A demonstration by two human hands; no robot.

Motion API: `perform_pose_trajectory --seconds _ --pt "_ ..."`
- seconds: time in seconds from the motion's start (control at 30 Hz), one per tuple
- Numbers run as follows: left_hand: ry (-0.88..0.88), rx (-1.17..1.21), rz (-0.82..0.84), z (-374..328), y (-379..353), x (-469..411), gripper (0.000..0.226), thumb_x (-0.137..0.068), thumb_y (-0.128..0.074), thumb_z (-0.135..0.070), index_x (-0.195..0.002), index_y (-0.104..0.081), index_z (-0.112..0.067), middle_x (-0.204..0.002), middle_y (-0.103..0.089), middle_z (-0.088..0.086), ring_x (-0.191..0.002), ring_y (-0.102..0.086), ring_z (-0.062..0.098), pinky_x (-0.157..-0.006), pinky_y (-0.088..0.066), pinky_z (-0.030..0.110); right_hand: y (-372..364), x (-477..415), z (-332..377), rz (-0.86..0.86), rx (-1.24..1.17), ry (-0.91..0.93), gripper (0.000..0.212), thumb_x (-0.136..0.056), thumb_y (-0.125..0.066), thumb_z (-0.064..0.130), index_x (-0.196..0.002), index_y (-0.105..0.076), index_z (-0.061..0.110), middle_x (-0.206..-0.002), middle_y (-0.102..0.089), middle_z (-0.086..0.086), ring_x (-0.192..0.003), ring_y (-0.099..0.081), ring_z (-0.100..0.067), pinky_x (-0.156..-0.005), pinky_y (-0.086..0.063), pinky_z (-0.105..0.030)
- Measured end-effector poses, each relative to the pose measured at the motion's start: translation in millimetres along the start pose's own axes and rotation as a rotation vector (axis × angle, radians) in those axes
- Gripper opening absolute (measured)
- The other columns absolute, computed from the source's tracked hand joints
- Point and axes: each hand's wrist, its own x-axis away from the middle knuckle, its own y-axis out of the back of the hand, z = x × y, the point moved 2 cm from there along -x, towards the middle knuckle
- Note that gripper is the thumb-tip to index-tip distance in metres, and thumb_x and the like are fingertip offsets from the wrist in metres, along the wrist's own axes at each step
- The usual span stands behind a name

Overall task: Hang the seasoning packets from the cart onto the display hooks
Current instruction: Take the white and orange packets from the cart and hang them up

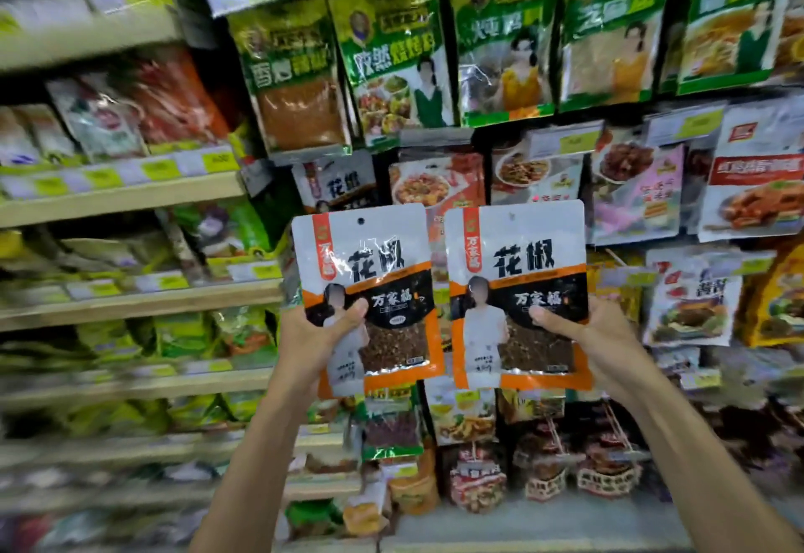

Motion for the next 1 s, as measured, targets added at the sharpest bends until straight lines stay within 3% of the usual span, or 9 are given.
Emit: perform_pose_trajectory --seconds 0.07,0.17,0.37,0.5,0.57,0.63,0.7,0.9,1.0 --pt "0.011 -0.004 -0.013 6.5 22.5 -9.5 0.053 -0.079 -0.076 -0.023 -0.048 -0.034 -0.032 -0.044 -0.029 -0.012 -0.043 -0.034 0.008 -0.046 -0.034 0.019 -23.3 -11.5 2.3 0.014 -0.006 -0.003 0.033 -0.062 -0.079 0.036 -0.093 -0.073 0.025 -0.096 -0.075 0.011 -0.092 -0.070 -0.004 -0.080 -0.049 -0.029" --pt "0.011 0.015 -0.057 14.4 46.4 -28.3 0.058 -0.078 -0.077 -0.026 -0.057 -0.023 -0.021 -0.049 -0.024 -0.006 -0.049 -0.028 0.016 -0.050 -0.030 0.029 -49.6 -30.3 3.7 0.030 0.019 0.001 0.036 -0.064 -0.079 0.036 -0.097 -0.071 0.022 -0.092 -0.075 0.013 -0.086 -0.070 -0.001 -0.075 -0.048 -0.025" --pt "0.031 0.040 -0.046 27.3 56.7 -74.8 0.057 -0.077 -0.075 -0.034 -0.053 -0.023 -0.026 -0.044 -0.023 -0.011 -0.044 -0.027 0.009 -0.045 -0.030 0.022 -73.0 -74.2 -2.0 0.039 0.042 0.020 0.028 -0.066 -0.078 0.035 -0.091 -0.070 0.026 -0.088 -0.075 0.016 -0.080 -0.070 0.000 -0.071 -0.048 -0.024" --pt "0.069 0.070 -0.017 35.0 51.7 -112.1 0.059 -0.080 -0.074 -0.029 -0.046 -0.026 -0.030 -0.044 -0.024 -0.012 -0.044 -0.030 0.009 -0.049 -0.030 0.027 -77.6 -101.2 -8.3 0.043 0.074 0.027 0.031 -0.068 -0.080 0.037 -0.095 -0.071 0.025 -0.095 -0.076 0.011 -0.088 -0.071 -0.008 -0.077 -0.051 -0.030" --pt "0.072 0.076 -0.012 38.4 48.1 -129.3 0.053 -0.077 -0.076 -0.031 -0.041 -0.036 -0.029 -0.043 -0.033 -0.010 -0.044 -0.037 0.008 -0.050 -0.033 0.025 -78.3 -113.8 -9.3 0.045 0.073 0.017 0.030 -0.069 -0.080 0.034 -0.096 -0.071 0.024 -0.097 -0.076 0.008 -0.091 -0.071 -0.011 -0.081 -0.051 -0.034" --pt "0.058 0.113 -0.013 42.0 43.6 -144.1 0.027 -0.074 -0.078 -0.031 -0.059 -0.057 -0.023 -0.057 -0.059 -0.006 -0.059 -0.058 0.010 -0.061 -0.046 0.023 -78.3 -123.0 -9.4 0.049 0.043 0.016 0.035 -0.067 -0.080 0.032 -0.099 -0.071 0.020 -0.101 -0.075 0.004 -0.093 -0.071 -0.013 -0.082 -0.052 -0.035" --pt "0.064 0.125 0.003 45.2 37.4 -157.5 0.017 -0.074 -0.078 -0.031 -0.084 -0.065 -0.024 -0.075 -0.071 -0.017 -0.077 -0.067 0.002 -0.069 -0.052 0.018 -77.9 -128.4 -9.1 0.033 0.024 0.027 0.045 -0.061 -0.082 0.036 -0.101 -0.071 0.019 -0.101 -0.075 0.003 -0.093 -0.071 -0.013 -0.081 -0.052 -0.035" --pt "0.040 0.171 0.075 43.0 24.2 -188.1 0.025 -0.077 -0.077 -0.025 -0.096 -0.062 -0.031 -0.082 -0.071 -0.027 -0.083 -0.065 -0.011 -0.060 -0.047 0.004 -84.5 -138.2 -9.6 0.003 0.000 0.055 0.049 -0.055 -0.083 0.042 -0.098 -0.072 0.021 -0.101 -0.075 0.003 -0.093 -0.071 -0.013 -0.081 -0.051 -0.035" --pt "0.024 0.162 0.087 49.2 24.2 -200.0 0.056 -0.069 -0.078 -0.037 -0.118 -0.062 -0.017 -0.109 -0.070 -0.008 -0.104 -0.064 0.006 -0.080 -0.051 0.017 -89.5 -140.6 -10.0 0.013 -0.014 0.044 0.036 -0.059 -0.082 0.038 -0.092 -0.076 0.025 -0.101 -0.075 0.001 -0.094 -0.071 -0.014 -0.083 -0.051 -0.037"
